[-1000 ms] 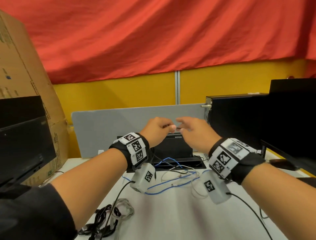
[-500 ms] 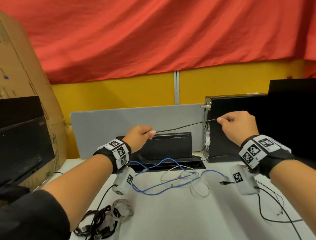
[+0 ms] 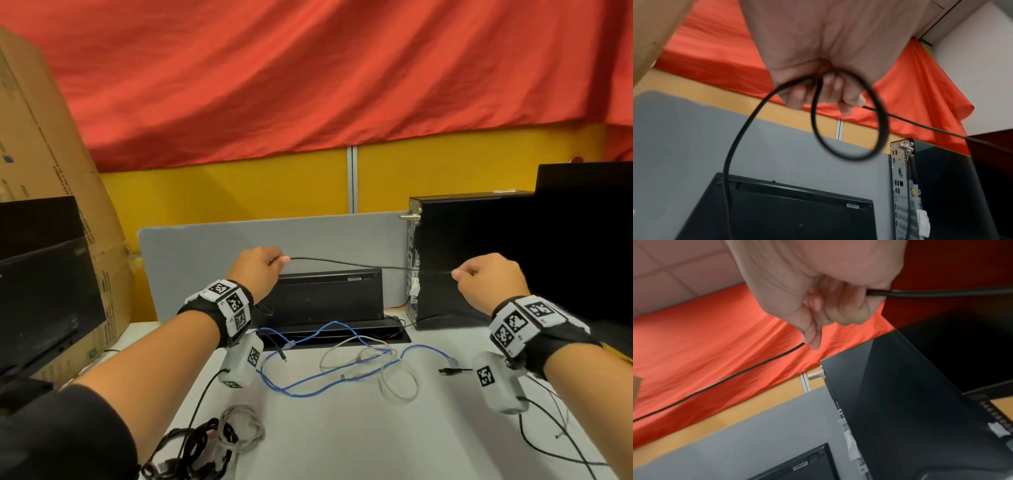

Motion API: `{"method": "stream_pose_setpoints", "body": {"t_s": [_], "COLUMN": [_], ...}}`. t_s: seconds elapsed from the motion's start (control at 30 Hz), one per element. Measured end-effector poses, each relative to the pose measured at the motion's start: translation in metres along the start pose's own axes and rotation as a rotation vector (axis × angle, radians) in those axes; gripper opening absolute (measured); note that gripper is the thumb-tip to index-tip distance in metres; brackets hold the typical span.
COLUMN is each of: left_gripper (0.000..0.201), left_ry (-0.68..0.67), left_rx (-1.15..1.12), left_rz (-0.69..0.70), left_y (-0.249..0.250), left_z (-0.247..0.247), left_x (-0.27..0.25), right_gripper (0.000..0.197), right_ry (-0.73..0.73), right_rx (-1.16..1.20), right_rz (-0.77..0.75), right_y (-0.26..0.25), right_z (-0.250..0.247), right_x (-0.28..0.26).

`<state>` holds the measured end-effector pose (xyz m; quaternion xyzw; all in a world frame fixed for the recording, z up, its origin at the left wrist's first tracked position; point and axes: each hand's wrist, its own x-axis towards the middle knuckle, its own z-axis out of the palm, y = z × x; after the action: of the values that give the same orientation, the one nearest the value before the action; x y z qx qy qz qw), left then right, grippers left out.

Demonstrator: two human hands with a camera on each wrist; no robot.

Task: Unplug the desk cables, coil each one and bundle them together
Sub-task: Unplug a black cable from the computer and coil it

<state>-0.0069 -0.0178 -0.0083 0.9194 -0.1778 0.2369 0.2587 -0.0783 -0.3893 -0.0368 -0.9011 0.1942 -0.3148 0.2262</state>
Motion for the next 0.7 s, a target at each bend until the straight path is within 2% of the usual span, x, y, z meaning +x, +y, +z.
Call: {"method": "stream_pose_setpoints", "body": {"t_s": [0.1,0.17,0.23,0.3,0.33,0.4,0.47,0.57,0.7], "left_gripper": [0.032,0.031,0.031,0.029,0.026,0.022,0.022,0.025,0.028], "left_ry": [-0.005,-0.048,-0.087,-0.121,-0.139,-0.153,-0.151,-0.216,-0.280], "left_rx": [-0.090,-0.133,-0.171,-0.214,-0.243,-0.298,-0.327,-0.320,-0.252], "left_rz": [0.052,0.102,0.161,0.231,0.267,0.312,0.310,0.289,0.284], "left_y": [0.012,0.028,0.047,0.067,0.074,0.083,0.082,0.076,0.078], "left_z": [0.004,0.008,0.015,0.022,0.025,0.028,0.028,0.027,0.028], "left_x": [-0.005,-0.009,-0.014,-0.020,-0.022,-0.025,-0.027,-0.029,-0.029], "right_gripper": [0.014,0.014,0.027,0.041,0.042,0.028,0.018,0.024,0.019], "right_ry": [-0.217,-0.228,-0.213,-0.302,-0.361,-0.418,-0.395,-0.308,-0.194], "right_rx": [-0.272,-0.301,-0.093,0.203,0.305,0.395,0.381,0.279,0.203], "right_rz": [-0.005,-0.160,-0.358,-0.498,-0.549,-0.595,-0.573,-0.567,-0.544], "right_y": [-0.021,-0.041,-0.069,-0.099,-0.112,-0.126,-0.126,-0.115,-0.104], "right_z": [-0.001,-0.002,-0.003,-0.008,-0.009,-0.009,-0.010,-0.009,-0.003], "right_x": [-0.016,-0.030,-0.047,-0.067,-0.074,-0.082,-0.081,-0.075,-0.070]}}
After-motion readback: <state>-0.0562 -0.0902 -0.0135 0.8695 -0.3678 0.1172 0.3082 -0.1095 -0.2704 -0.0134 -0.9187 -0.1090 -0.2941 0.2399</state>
